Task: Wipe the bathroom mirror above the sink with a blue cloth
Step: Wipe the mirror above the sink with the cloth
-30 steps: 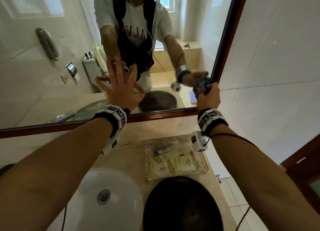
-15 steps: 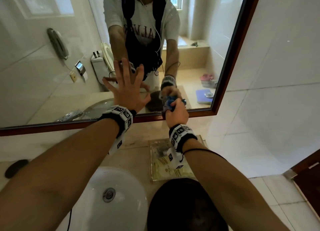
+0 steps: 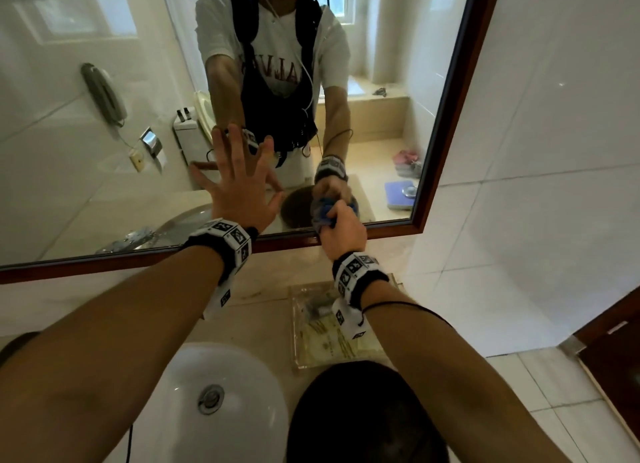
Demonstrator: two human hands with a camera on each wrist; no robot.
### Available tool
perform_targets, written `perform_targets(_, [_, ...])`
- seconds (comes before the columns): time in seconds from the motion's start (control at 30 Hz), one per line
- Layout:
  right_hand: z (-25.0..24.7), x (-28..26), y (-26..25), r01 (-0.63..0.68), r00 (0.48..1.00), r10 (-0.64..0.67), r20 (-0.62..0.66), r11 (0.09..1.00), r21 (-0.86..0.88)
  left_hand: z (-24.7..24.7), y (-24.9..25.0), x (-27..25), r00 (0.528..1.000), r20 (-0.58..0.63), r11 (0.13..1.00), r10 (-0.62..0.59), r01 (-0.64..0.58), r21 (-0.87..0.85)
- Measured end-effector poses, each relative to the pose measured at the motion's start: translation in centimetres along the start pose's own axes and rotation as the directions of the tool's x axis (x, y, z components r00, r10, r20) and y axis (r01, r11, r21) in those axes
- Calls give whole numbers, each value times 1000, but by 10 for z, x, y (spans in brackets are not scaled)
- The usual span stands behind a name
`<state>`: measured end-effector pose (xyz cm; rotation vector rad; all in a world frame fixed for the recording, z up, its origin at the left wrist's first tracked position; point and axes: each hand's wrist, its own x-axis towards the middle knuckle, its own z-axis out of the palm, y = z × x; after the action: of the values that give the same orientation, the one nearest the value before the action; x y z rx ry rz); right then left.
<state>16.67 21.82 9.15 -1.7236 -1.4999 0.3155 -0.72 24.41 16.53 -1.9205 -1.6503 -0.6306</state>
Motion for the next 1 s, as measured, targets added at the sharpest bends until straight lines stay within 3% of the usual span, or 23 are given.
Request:
perform_targets(0.2, [-51, 13, 47, -216, 971, 223, -89, 973, 84, -2, 1, 0, 1000, 1, 1000, 0, 0, -18])
perform_targets(0.4, [-57, 16, 53, -264, 951, 279, -133, 957, 124, -4, -1, 0, 1000, 18, 1000, 5, -5, -10])
perform_targets(0.63, [-23, 7, 5, -163, 975, 180, -127, 978, 133, -9, -4, 0, 1000, -4, 1000, 9, -9, 3])
perform_targets(0.77, [2, -1, -34, -132, 989, 139, -52, 983, 129, -13, -19, 0, 997, -67, 999, 43, -41, 29])
perform_targets(1.0, [53, -23, -97, -80, 997, 77, 30, 993, 88, -25, -84, -8, 991, -126, 998, -47, 51, 28])
